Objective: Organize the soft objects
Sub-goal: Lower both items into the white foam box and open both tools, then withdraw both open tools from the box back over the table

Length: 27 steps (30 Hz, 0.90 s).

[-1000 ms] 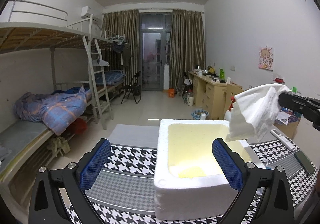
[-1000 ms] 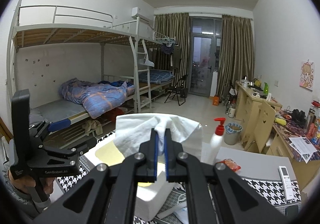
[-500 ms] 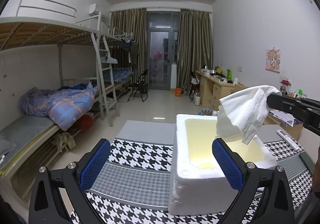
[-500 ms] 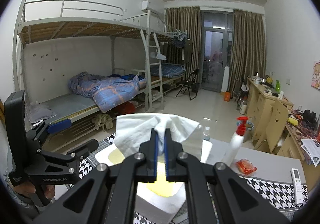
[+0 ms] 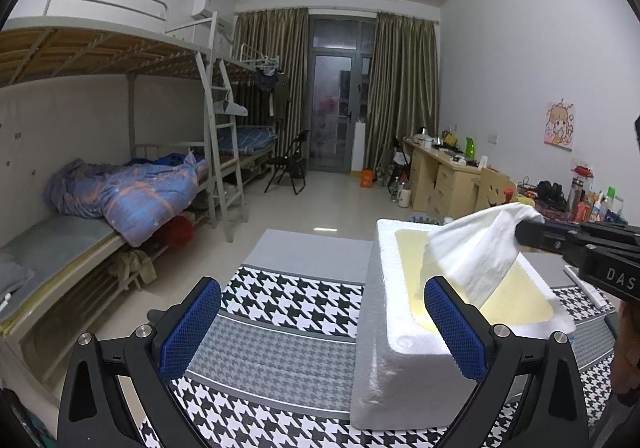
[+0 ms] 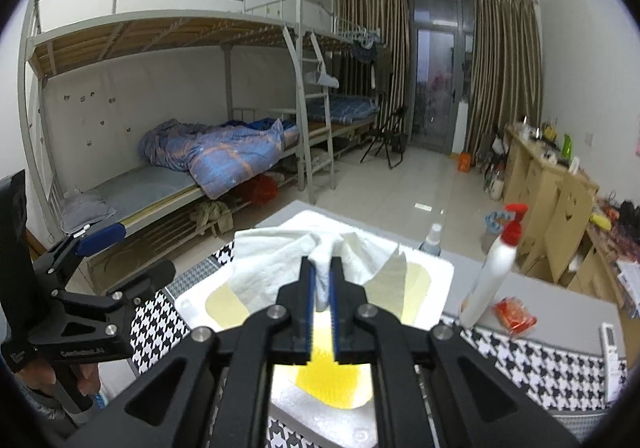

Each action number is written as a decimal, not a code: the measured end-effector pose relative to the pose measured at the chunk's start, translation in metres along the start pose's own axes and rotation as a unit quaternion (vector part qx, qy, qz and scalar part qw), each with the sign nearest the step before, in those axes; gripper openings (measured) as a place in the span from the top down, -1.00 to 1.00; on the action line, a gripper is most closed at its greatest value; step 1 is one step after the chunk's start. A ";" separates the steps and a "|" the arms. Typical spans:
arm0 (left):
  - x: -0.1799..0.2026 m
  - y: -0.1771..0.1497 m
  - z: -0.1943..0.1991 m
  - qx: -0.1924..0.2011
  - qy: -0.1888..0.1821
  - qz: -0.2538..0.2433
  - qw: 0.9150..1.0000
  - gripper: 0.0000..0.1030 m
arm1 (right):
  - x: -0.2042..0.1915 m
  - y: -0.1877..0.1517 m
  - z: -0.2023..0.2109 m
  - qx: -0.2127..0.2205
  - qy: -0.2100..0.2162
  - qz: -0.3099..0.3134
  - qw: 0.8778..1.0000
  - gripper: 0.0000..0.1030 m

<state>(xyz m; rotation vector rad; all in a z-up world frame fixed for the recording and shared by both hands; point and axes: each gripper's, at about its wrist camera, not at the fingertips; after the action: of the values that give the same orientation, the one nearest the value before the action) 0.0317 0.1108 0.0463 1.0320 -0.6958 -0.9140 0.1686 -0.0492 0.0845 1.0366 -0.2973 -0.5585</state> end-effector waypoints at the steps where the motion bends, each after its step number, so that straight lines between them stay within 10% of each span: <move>1: 0.001 -0.001 0.000 -0.001 0.000 -0.001 1.000 -0.98 | 0.001 0.001 -0.002 -0.004 0.000 -0.004 1.000 0.24; 5: 0.001 -0.001 0.001 0.000 0.000 -0.002 1.000 -0.98 | 0.000 -0.002 0.000 0.002 -0.013 -0.007 1.000 -0.35; 27: 0.024 0.000 0.015 0.004 -0.010 -0.024 1.000 -0.98 | 0.013 -0.010 0.036 0.040 -0.025 -0.015 0.999 -0.57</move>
<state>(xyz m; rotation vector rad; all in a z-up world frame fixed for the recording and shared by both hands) 0.0305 0.0835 0.0532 1.0526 -0.6936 -0.9649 0.1586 -0.0863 0.0934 1.1079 -0.3509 -0.6031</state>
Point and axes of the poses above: each gripper's, at about its wrist camera, not at the fingertips, and z roughly against the way its jaws point, x to its right, y to its top
